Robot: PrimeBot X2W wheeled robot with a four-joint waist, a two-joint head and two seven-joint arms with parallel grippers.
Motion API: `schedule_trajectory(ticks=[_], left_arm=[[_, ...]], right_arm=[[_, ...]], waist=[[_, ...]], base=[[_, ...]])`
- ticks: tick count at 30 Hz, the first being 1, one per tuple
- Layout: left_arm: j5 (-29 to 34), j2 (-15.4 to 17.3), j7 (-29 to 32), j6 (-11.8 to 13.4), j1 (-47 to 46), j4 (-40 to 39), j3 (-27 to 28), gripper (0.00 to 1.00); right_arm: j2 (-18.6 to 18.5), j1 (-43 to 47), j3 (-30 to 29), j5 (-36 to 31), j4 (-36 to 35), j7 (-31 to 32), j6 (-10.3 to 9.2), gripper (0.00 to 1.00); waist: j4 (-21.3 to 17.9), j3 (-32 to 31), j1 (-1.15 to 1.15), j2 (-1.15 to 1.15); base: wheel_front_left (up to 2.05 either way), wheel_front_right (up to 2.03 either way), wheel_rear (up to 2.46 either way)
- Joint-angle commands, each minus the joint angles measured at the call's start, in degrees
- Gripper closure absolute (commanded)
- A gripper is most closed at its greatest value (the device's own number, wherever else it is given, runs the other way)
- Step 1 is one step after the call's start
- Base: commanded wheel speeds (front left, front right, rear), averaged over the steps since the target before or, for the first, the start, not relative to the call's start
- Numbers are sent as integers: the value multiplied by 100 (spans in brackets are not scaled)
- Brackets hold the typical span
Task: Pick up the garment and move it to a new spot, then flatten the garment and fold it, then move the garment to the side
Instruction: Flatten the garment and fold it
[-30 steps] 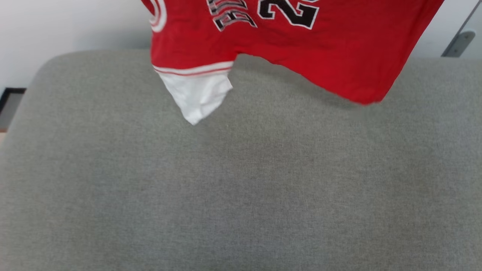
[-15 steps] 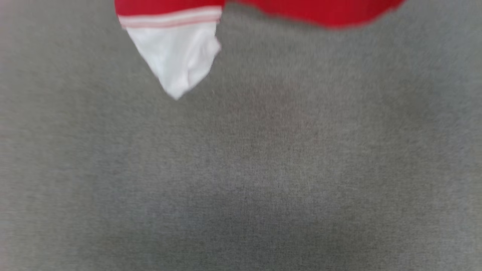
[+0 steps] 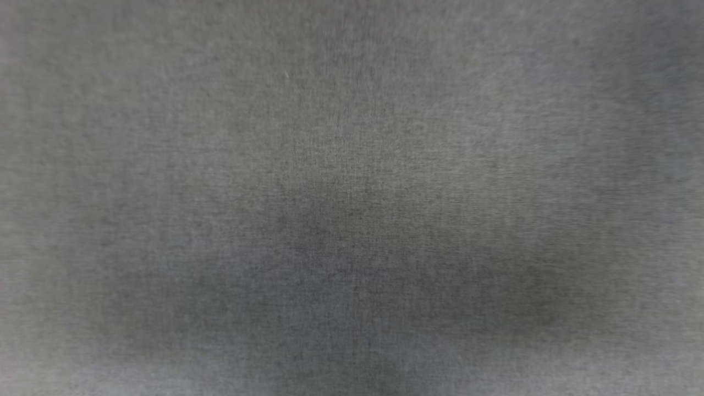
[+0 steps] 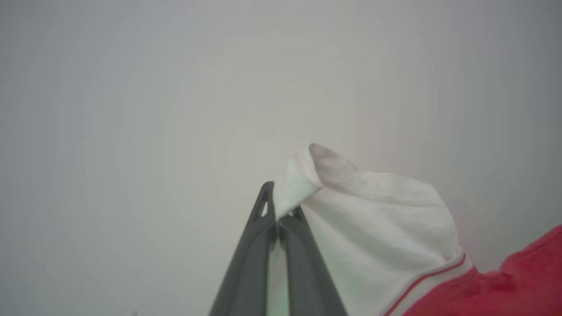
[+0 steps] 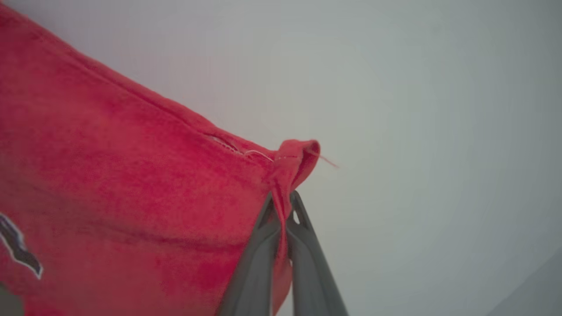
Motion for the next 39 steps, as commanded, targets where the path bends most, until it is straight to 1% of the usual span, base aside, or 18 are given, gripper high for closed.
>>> schedule_trajectory(ticks=[1,5,7,9,11,13,14,15,18,21,24,27,30,31,34,37,39], left_arm=[[-36,2,-29,-29,155,48,57,100],[-37,-56,-36,-105,588,115,57,100],[-28,-87,-37,-138,863,129,40,100],[-102,-157,32,-164,1231,333,-16,100],[-232,-259,252,-205,1541,464,-98,100],[-323,-266,520,-238,1815,572,-177,100],[-427,-298,680,-234,2025,518,-242,100],[-503,-291,805,-236,2214,431,-316,100],[-849,-145,1283,-238,2805,50,-584,100],[-1192,146,1736,-235,3341,-447,-886,100],[-1515,478,2123,-236,3903,-979,-1195,100],[-1798,867,2343,-237,4439,-1521,-1451,100],[-2022,1244,2464,-236,5007,-2084,-1651,100],[-2022,1244,2464,-236,5007,-2084,-1651,100],[-2207,1626,2588,-227,5638,-2650,-1787,100],[-2411,2010,2715,3,6345,-3383,-1871,100],[-2592,2325,2774,286,6834,-3971,-1894,100]], right_arm=[[67,183,-97,-166,70,-24,-11,100],[200,472,-338,-470,265,-28,-11,100],[268,625,-392,-539,461,-26,-11,100],[293,773,-360,-663,640,5,-11,100],[440,960,-382,-520,792,125,-11,100],[499,1142,-307,-393,893,311,-11,100],[517,1229,-296,-286,921,357,-11,100],[506,1311,-181,-314,936,400,-11,100],[499,1649,24,-55,974,522,-11,100],[470,2041,331,257,948,637,-11,100],[392,2509,733,679,745,805,-11,100],[174,3066,1128,1243,366,1034,-11,100],[-151,3714,1573,1883,-221,1344,-11,100],[-151,3714,1573,1883,-221,1344,-11,100],[-589,4396,1985,2560,-966,1684,-11,100],[-1061,5086,2300,3197,-1722,2022,-11,100],[-1346,5517,2421,3541,-2169,2205,-11,100]], waist=[[84,405,0,0],[160,387,0,0],[199,321,0,0],[243,203,0,0],[264,79,0,0],[272,-60,0,0],[277,-137,0,0],[278,-216,0,0],[292,-500,0,0],[303,-824,0,0],[300,-1135,0,0],[307,-1454,0,0],[314,-1765,0,0],[314,-1765,0,0],[304,-2034,0,0],[293,-2272,0,0],[290,-2402,0,0]], base=[[0,0,0],[0,0,0],[0,0,0],[0,0,0],[0,0,0],[0,0,0],[0,0,0],[0,0,0],[0,0,0],[0,0,0],[0,0,0],[0,0,0],[0,0,0],[0,0,0],[0,0,0],[0,0,0],[0,0,0]])
